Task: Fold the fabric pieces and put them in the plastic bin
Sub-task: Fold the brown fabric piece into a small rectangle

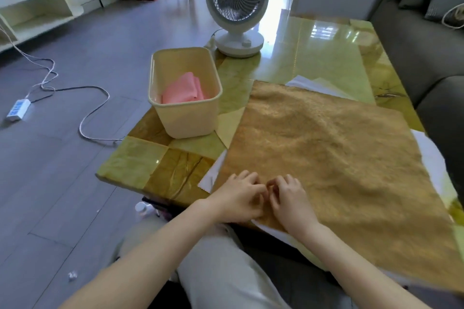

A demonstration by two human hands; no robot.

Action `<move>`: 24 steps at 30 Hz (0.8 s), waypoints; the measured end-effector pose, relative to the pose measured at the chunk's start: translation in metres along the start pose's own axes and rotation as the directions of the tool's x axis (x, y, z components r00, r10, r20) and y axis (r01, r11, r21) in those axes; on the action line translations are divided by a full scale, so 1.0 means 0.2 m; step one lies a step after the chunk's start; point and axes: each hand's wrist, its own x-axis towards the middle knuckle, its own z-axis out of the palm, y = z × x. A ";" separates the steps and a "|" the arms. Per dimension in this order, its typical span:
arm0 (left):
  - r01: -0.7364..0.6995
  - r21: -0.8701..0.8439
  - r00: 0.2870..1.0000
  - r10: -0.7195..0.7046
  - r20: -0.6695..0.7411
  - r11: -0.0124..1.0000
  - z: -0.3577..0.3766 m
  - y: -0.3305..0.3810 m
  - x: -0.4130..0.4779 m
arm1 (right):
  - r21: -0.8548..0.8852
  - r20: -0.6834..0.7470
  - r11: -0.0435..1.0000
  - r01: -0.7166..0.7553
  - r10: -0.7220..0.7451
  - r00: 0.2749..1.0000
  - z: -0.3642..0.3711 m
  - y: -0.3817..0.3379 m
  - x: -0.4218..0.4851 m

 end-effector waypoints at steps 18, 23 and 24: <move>0.015 0.187 0.993 -0.036 0.113 0.982 -0.03 0.10 -0.07 | -0.072 0.066 0.983 0.167 -0.162 0.985 -0.13 0.14 -0.32; 0.057 0.125 0.992 -0.070 0.103 0.991 -0.06 0.10 -0.08 | -0.087 0.064 0.981 0.172 -0.167 0.984 -0.16 0.20 -0.39; 0.060 0.134 0.994 -0.071 0.086 0.989 -0.07 0.11 -0.09 | -0.073 0.055 0.985 0.159 -0.155 0.986 -0.17 0.21 -0.40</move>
